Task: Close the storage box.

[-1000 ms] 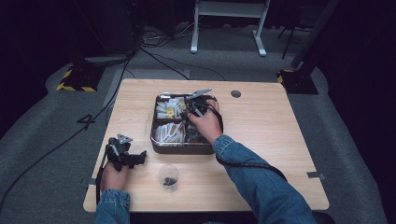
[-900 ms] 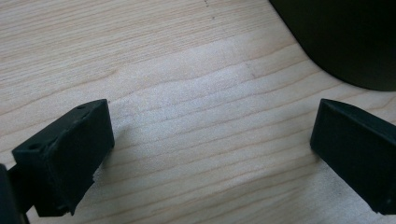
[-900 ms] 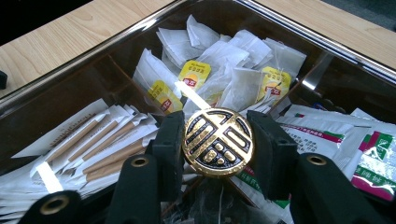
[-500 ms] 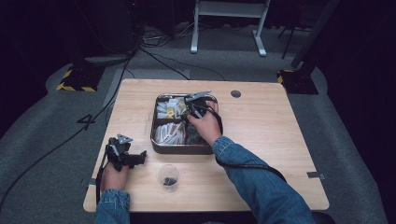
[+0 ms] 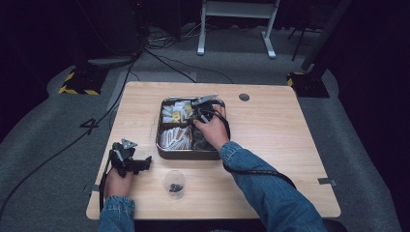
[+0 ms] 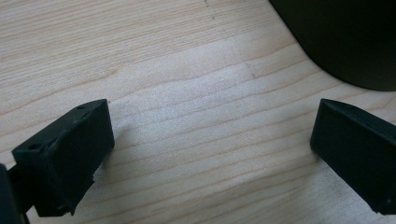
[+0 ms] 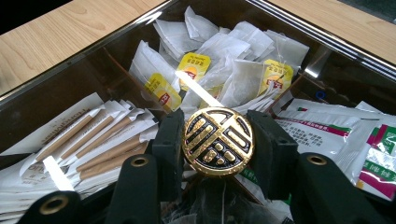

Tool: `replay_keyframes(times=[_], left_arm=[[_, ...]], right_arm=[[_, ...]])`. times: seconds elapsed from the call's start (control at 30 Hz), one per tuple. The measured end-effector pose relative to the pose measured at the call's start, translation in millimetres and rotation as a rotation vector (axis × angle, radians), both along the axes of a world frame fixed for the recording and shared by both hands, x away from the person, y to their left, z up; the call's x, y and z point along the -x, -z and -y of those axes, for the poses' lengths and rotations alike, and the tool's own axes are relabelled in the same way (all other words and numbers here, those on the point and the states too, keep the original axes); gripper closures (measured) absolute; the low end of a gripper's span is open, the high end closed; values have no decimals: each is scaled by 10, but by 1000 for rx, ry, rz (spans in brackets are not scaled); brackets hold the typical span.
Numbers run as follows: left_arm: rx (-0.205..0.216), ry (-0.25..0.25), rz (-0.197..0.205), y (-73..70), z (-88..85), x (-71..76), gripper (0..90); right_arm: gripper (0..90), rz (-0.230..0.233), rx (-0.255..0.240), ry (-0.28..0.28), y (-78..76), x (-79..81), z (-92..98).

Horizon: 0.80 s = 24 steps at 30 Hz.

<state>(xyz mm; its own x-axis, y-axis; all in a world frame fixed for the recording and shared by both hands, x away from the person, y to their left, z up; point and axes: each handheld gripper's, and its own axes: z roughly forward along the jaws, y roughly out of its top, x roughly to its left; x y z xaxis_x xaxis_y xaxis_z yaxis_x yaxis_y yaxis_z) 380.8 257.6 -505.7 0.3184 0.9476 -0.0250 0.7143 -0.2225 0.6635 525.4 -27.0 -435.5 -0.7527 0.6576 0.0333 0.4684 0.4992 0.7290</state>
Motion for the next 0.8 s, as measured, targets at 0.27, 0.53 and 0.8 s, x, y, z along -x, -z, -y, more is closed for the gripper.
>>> replay_keyframes(times=[0.27, 0.53, 0.8], left_arm=[[-1, 1, 1, 0, -1, -1, 0], [0, 4, -2, -2, -2, -11, 0], [0, 2, 0, 0, -1, -19, 0]], right_arm=[[523, -6, -37, 0, 10, -1, 18], [403, 19, -64, -3, -107, 28, 106], [380, 42, -95, -4, -314, 69, 327]])
